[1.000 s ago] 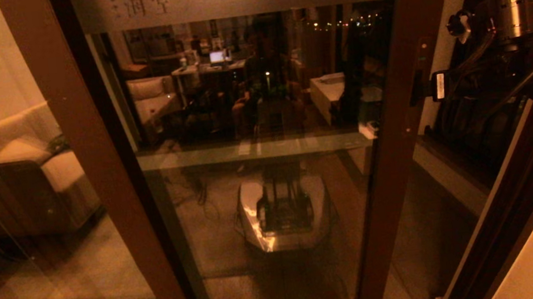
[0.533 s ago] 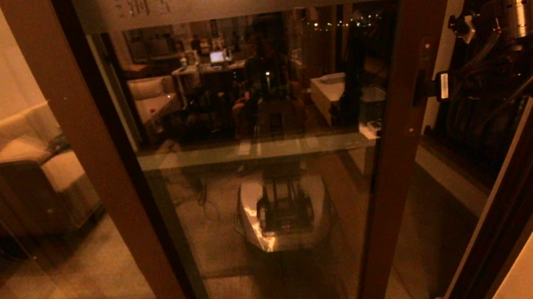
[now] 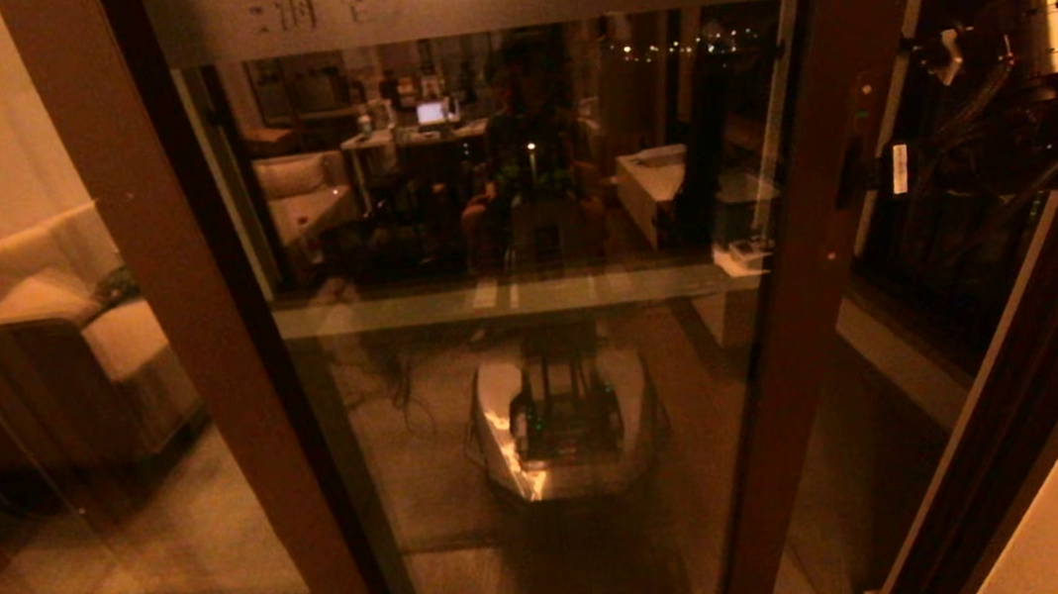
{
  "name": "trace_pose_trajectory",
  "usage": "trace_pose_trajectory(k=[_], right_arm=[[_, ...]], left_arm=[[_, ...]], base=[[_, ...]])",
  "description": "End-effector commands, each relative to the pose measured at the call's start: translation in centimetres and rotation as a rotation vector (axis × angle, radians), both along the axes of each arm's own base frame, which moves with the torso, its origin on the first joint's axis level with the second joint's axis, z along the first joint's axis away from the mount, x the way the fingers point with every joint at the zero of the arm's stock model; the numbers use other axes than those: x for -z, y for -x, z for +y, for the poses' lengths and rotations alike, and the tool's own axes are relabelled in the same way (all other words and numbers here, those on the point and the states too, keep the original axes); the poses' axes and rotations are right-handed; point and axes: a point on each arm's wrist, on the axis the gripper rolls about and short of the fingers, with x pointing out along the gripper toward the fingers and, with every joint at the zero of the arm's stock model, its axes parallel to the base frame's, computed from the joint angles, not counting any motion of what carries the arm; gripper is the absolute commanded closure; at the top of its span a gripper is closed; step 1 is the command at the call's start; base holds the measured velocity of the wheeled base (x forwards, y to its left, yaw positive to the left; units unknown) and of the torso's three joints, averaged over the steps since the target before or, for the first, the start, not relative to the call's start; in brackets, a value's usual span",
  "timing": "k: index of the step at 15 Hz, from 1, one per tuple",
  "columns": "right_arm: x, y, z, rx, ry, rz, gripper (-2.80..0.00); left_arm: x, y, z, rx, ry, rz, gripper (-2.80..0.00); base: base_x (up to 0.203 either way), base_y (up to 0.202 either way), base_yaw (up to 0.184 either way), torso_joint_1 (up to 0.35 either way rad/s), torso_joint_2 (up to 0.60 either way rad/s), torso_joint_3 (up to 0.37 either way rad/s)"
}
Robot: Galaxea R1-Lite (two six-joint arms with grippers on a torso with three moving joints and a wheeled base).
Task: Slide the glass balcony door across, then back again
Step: Close the slid door
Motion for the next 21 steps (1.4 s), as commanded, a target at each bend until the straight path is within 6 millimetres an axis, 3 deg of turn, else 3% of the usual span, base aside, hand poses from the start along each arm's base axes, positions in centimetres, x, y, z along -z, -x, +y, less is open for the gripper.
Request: trace_pose_trajectory(k=[1, 21], right_arm=[[0.2, 0.0, -0.3, 0.006, -0.001, 0.006, -2.8], [-0.2, 1.4, -2.8, 0.051, 0.014, -0.02, -2.8]], left_arm=[[0.0, 0.0, 0.0, 0.0, 0.0, 0.001, 0.0], [0.0, 0.0, 0.0, 0.0, 0.0, 0.001, 0.0]], base=[[0.0, 0.0, 0.0, 0.0, 0.0, 0.0], [0.0, 0.0, 0.0, 0.0, 0.0, 0.0]])
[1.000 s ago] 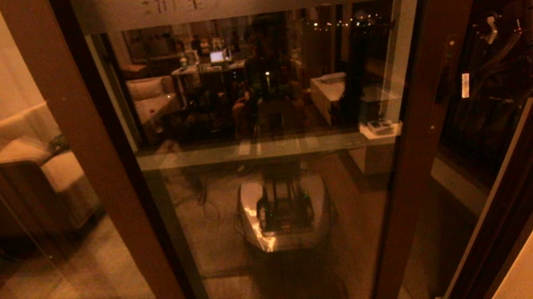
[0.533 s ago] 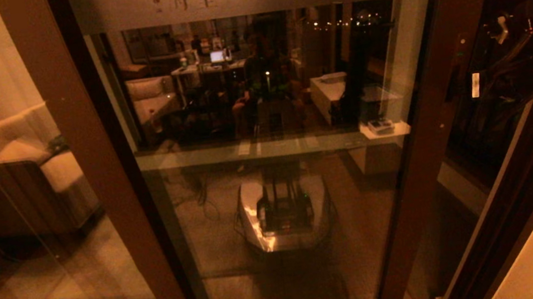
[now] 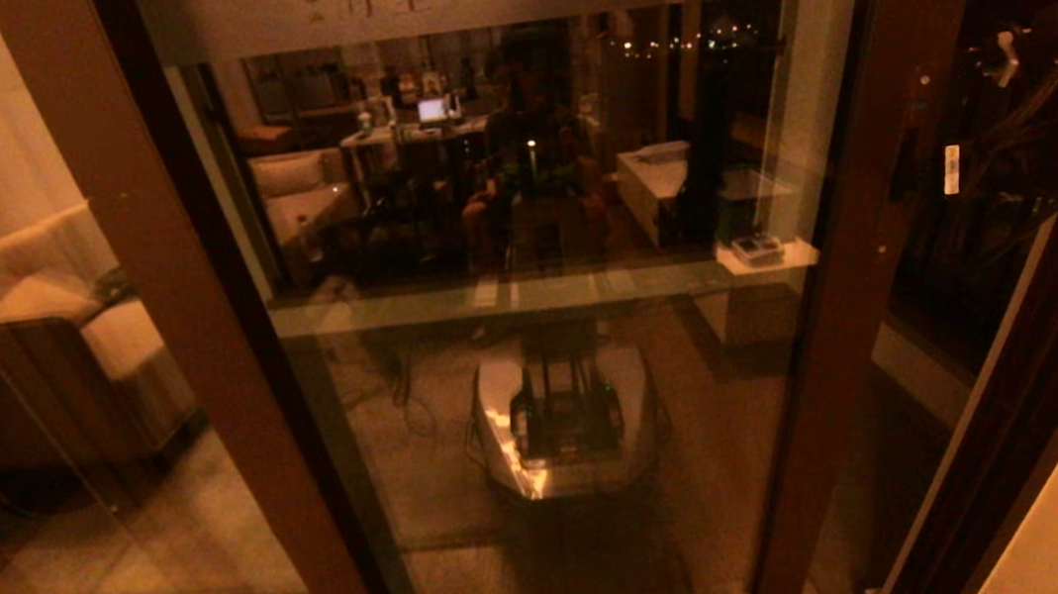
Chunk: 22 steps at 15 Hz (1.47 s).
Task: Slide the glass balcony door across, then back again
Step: Close the slid door
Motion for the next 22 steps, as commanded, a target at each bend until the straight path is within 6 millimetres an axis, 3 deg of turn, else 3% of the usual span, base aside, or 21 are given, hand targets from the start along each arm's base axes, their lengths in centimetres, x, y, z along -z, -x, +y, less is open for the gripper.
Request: trace_pose_trajectory(k=[1, 22], right_arm=[[-0.2, 0.2, 0.0, 0.004, 0.003, -0.005, -2.8], [1.0, 0.7, -3.9, 0.049, 0.029, 0.007, -2.8]], left_arm=[[0.0, 0.0, 0.0, -0.001, -0.001, 0.0, 0.0], [0.0, 0.0, 0.0, 0.0, -0.001, 0.001, 0.0]], base=[[0.0, 0.0, 0.0, 0.0, 0.0, 0.0], [0.0, 0.0, 0.0, 0.0, 0.0, 0.0]])
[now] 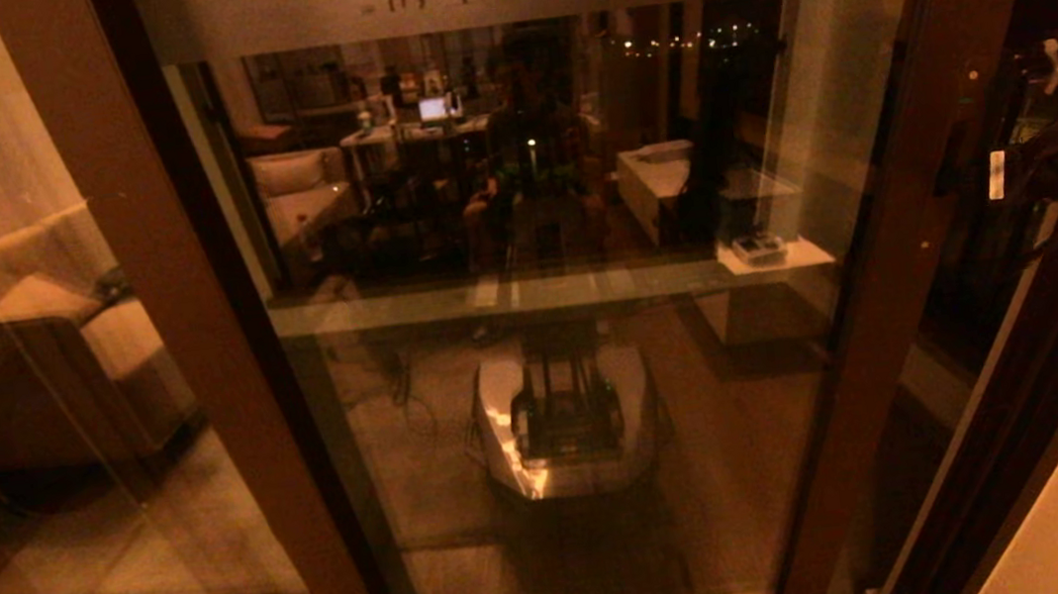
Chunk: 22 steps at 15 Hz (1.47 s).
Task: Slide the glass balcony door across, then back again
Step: Close the slid door
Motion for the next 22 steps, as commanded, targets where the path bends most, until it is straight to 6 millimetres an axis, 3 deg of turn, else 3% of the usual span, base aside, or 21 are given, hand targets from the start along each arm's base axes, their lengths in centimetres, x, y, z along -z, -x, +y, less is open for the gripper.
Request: trace_pose_trajectory(k=[1, 13, 22], right_arm=[[0.2, 0.1, -0.5, 0.01, 0.0, 0.004, -2.8], [0.6, 0.5, -3.6, 0.047, 0.013, 0.011, -2.8], [0.8, 0.8, -4.8, 0.066, 0.007, 0.017, -2.8]], left_arm=[[0.0, 0.0, 0.0, 0.0, -0.001, 0.001, 0.0], [0.0, 0.0, 0.0, 0.0, -0.001, 0.001, 0.0], [0.0, 0.0, 0.0, 0.0, -0.001, 0.001, 0.0]], base=[[0.0, 0.0, 0.0, 0.0, 0.0, 0.0], [0.0, 0.0, 0.0, 0.0, 0.0, 0.0], [0.0, 0.0, 0.0, 0.0, 0.0, 0.0]])
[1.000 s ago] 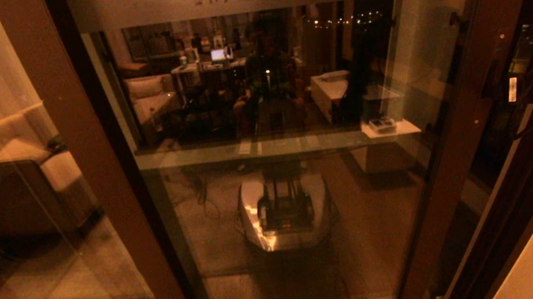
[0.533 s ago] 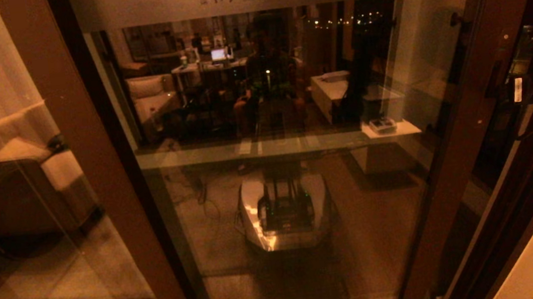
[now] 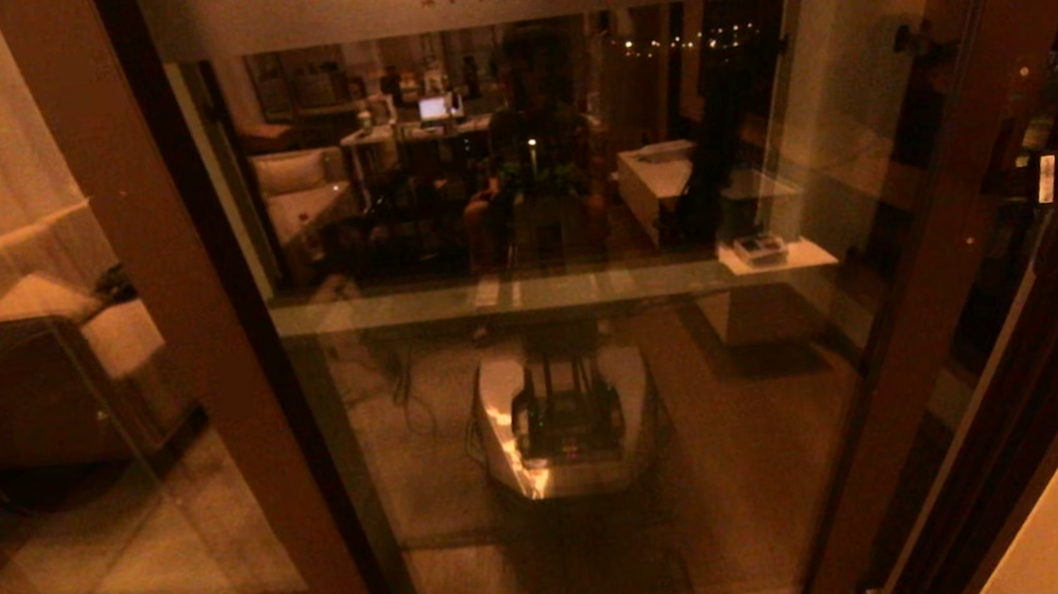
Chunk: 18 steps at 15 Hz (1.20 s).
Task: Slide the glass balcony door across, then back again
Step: Close the slid door
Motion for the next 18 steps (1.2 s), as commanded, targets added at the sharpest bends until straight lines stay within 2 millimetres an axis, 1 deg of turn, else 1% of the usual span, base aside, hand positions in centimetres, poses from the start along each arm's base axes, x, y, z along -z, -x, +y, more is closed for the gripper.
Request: trace_pose_trajectory(k=[1, 5, 14, 15, 18], right_arm=[[0.1, 0.0, -0.3, 0.006, 0.0, 0.001, -2.8], [0.2, 0.1, -1.3, 0.016, 0.014, -0.004, -2.8], [-0.1, 0.3, -1.2, 0.018, 0.018, -0.018, -2.8], [-0.2, 0.6, -1.1, 0.018, 0.018, -0.019, -2.8], [-1.1, 2.3, -0.3, -0.002, 0.021, -0.037, -2.8]], left_arm=[[0.0, 0.0, 0.0, 0.0, 0.0, 0.001, 0.0], [0.0, 0.0, 0.0, 0.0, 0.0, 0.001, 0.0], [0.0, 0.0, 0.0, 0.0, 0.0, 0.001, 0.0], [0.0, 0.0, 0.0, 0.0, 0.0, 0.001, 0.0], [0.0, 0.0, 0.0, 0.0, 0.0, 0.001, 0.0]], base=[[0.0, 0.0, 0.0, 0.0, 0.0, 0.0], [0.0, 0.0, 0.0, 0.0, 0.0, 0.0], [0.0, 0.0, 0.0, 0.0, 0.0, 0.0], [0.0, 0.0, 0.0, 0.0, 0.0, 0.0], [0.0, 0.0, 0.0, 0.0, 0.0, 0.0]])
